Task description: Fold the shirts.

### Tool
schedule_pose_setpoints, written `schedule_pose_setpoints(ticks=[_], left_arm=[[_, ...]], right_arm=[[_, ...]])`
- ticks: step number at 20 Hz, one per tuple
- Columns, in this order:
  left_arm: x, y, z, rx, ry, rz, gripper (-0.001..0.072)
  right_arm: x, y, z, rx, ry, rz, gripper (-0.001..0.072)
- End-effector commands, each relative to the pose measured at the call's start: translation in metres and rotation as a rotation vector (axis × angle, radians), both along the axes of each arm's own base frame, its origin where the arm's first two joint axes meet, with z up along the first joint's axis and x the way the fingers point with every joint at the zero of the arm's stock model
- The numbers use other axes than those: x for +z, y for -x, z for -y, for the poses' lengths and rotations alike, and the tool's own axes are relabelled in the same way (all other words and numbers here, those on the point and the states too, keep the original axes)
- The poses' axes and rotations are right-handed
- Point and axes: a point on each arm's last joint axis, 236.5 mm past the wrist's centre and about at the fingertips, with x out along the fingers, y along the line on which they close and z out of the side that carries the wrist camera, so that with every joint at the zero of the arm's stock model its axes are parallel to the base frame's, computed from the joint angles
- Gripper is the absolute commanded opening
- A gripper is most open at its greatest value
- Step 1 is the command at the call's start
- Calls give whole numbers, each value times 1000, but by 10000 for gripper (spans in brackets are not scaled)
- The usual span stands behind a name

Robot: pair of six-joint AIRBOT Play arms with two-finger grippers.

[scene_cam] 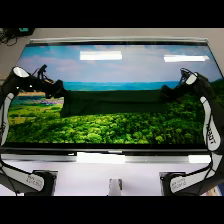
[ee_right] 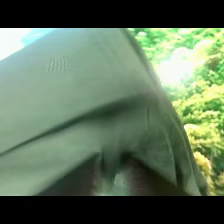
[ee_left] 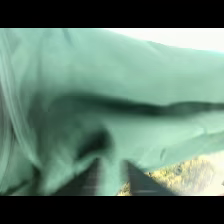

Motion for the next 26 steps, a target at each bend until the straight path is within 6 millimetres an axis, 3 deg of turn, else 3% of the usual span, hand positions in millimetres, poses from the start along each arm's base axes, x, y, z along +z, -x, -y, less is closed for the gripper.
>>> schedule_pose_setpoints(ticks=[1, 2, 5, 7, 9, 13, 18, 19, 20, 22, 23, 24, 25, 26], left_arm=[[-28, -1, 12, -2, 26, -91, 535], [-28, 3, 13, -14, 30, -105, 560], [-6, 9, 8, -42, 38, -103, 557], [21, 9, 9, -56, 34, -55, 543], [50, 4, 18, -56, 28, 31, 537], [92, 5, 57, -109, 17, 167, 537], [99, 26, 113, -228, 29, 179, 537], [99, 31, 124, -251, 36, 178, 537], [100, 35, 134, -272, 40, 178, 537], [99, 44, 151, -309, 44, 177, 515], [99, 48, 160, -328, 46, 179, 392], [98, 51, 171, -346, 48, 187, 187], [97, 52, 183, -355, 51, 204, 92], [95, 51, 198, -361, 55, 222, 53]], right_arm=[[-15, -7, -11, -45, -67, -17, 589], [-10, -9, -13, -49, -78, -6, 685], [-8, -2, 8, -46, -36, -20, 700], [-9, 9, 26, -75, -50, -59, 698], [-11, 13, 30, -42, -41, -65, 697], [-20, 12, 29, -26, -41, -70, 696], [-35, 12, 1, -37, -182, -106, 693], [-36, 11, -4, -45, -208, -106, 664], [-34, 9, -7, -49, -226, -102, 553], [-27, 8, -16, -48, -266, -97, 15], [-20, 9, -23, -14, -293, -86, 23], [-9, 9, -29, 30, -310, -58, 23], [7, 10, -33, 71, -320, -30, 22], [26, 12, -37, 111, -319, 1, 20]])
